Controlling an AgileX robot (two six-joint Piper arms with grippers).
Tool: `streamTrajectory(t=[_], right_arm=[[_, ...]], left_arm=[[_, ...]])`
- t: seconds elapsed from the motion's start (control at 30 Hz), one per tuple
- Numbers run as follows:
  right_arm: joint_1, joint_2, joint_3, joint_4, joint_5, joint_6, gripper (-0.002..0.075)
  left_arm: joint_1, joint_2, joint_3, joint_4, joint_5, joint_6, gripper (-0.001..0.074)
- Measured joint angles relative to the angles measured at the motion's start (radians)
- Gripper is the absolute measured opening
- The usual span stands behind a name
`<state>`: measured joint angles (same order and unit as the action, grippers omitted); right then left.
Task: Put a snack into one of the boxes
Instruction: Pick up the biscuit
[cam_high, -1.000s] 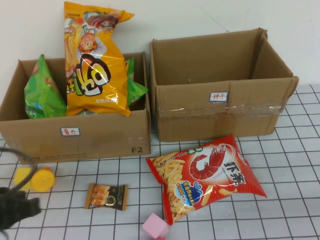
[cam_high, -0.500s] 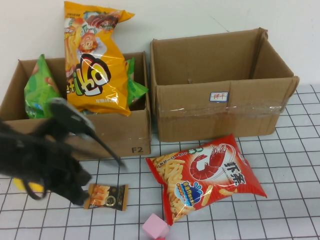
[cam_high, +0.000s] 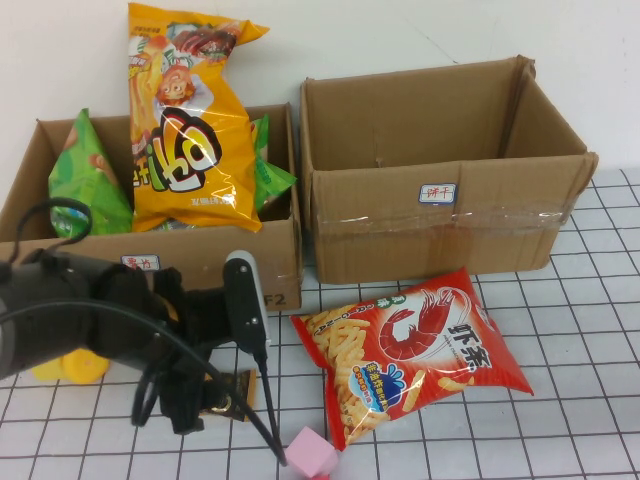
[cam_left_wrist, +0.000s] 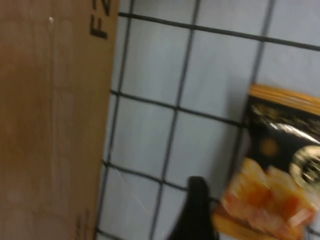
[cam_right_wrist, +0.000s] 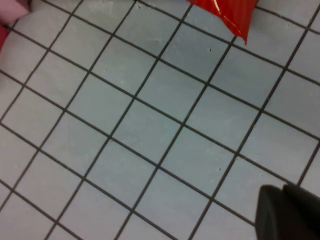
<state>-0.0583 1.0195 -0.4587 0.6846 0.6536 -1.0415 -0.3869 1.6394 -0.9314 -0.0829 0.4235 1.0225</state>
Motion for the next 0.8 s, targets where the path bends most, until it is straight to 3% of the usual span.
streamTrajectory(t=[0.17,0.53,0.8], right_arm=[[0.000,0.000,0.000,0.023,0.000,-0.009,-0.0001],[0.000,0.000,0.000,0.051,0.000,-0.020,-0.0001],[0.000,0.000,0.000,0.084,0.004,-0.026,-0.0001]], left_arm=[[-0.004,0.042,-0.002,0.000,-0.053,0.027,0.0583],[-0.004,0.126,-0.007,-0.011,-0.007,0.027,0.0566],[-0.004,0.142,-0.019,-0.104,0.130,0.027,0.0545]])
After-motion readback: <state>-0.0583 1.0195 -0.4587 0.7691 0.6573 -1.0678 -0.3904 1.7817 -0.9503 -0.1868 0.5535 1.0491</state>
